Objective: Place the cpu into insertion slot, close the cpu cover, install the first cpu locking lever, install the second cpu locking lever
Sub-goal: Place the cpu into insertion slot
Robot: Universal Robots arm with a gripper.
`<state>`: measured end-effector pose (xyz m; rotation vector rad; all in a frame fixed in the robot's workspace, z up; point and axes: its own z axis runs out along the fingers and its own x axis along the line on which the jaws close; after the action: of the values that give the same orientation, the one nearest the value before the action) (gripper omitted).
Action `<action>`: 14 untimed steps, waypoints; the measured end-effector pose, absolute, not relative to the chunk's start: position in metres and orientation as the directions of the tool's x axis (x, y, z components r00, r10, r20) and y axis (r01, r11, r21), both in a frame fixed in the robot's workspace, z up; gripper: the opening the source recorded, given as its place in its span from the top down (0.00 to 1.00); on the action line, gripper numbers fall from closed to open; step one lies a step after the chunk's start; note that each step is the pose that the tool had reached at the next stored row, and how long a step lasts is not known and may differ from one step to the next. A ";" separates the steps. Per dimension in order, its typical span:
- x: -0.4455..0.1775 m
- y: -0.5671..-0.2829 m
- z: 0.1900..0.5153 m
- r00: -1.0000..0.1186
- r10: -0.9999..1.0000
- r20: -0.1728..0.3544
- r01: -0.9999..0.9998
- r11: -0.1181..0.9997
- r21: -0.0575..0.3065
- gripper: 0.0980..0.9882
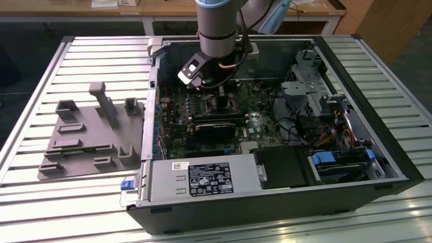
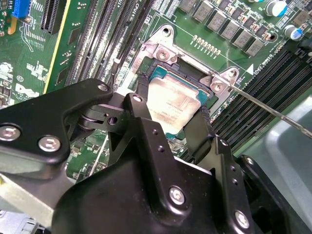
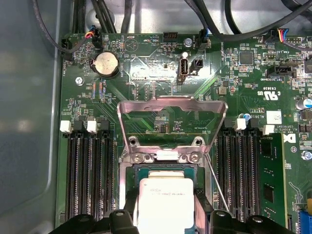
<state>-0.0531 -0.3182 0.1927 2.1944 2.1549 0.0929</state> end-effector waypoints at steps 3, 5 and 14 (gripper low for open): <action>-0.053 -0.318 0.193 0.018 1.000 -0.002 0.996 -0.018 0.088 0.42; -0.053 -0.318 0.193 0.018 1.000 -0.002 0.996 -0.018 0.088 0.42; -0.053 -0.318 0.206 0.018 1.000 -0.002 0.996 -0.018 0.088 0.42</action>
<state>-0.0531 -0.3182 0.2061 2.1944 2.1549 0.0929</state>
